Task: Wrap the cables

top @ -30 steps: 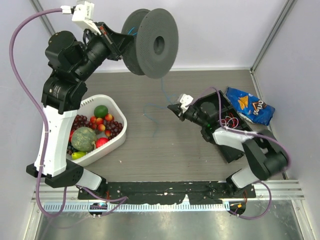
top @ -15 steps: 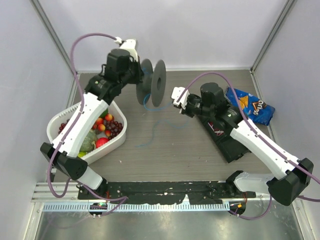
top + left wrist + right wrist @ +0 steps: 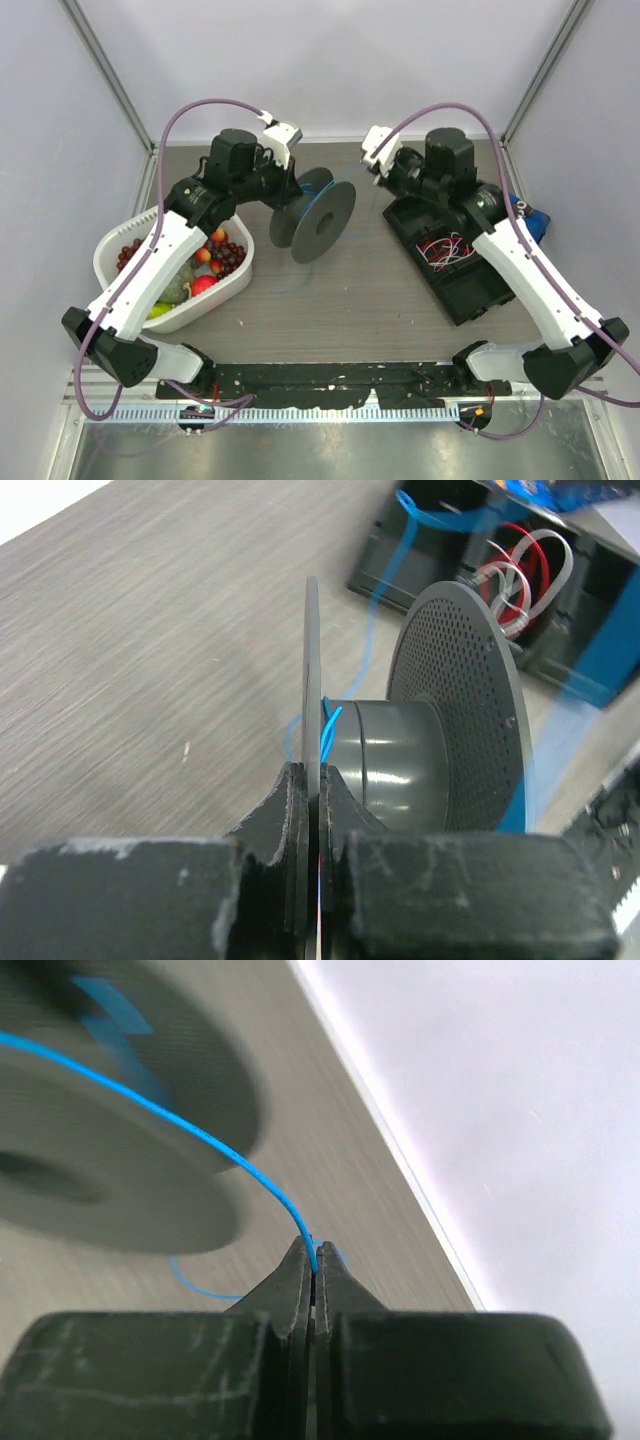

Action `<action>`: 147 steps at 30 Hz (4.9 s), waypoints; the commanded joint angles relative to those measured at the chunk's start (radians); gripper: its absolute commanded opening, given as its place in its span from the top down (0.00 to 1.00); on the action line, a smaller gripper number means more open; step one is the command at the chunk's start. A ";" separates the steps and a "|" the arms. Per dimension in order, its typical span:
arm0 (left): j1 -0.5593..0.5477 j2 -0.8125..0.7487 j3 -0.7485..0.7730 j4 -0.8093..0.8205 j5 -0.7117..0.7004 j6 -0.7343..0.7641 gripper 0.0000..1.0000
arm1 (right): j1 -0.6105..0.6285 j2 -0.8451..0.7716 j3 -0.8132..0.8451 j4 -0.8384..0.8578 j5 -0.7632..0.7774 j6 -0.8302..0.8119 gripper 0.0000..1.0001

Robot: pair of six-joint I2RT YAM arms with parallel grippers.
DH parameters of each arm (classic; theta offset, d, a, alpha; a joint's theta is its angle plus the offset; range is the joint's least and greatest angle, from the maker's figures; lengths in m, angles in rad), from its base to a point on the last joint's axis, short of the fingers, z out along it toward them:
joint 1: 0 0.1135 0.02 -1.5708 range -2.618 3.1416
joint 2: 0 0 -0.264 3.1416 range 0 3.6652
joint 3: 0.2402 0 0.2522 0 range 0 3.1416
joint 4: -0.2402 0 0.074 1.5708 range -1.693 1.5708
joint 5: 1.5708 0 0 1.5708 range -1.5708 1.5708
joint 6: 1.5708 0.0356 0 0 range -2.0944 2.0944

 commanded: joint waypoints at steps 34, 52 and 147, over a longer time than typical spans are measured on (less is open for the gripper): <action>0.380 0.027 0.450 0.638 0.432 -0.736 1.00 | -0.197 0.015 -0.233 0.413 -0.352 0.606 0.62; 0.378 0.144 0.742 0.738 0.353 -0.755 1.00 | -0.148 -0.093 -0.578 0.757 -0.301 0.652 0.38; 0.156 0.157 0.271 0.287 -0.367 -0.365 1.00 | 0.211 -0.041 -0.040 -0.455 -0.203 -0.099 0.99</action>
